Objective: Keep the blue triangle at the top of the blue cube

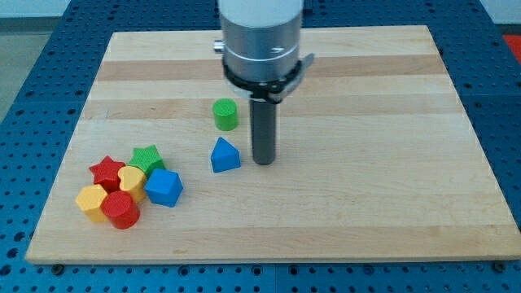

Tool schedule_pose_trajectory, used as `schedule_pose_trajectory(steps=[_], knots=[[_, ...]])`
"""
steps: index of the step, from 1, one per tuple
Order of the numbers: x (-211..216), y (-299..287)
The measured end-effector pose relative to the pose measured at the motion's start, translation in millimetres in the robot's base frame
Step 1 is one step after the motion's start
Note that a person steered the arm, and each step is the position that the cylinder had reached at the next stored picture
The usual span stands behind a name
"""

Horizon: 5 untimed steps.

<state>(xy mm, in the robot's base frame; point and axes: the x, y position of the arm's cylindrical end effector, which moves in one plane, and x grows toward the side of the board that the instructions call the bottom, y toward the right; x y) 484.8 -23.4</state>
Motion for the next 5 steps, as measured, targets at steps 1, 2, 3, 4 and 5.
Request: schedule_pose_trajectory(steps=[1,2,3,4,5], knots=[[1.0,-26.9],[2.4,-47.6],[4.5,-67.9],[7.2,-83.5],[11.7,-99.7]])
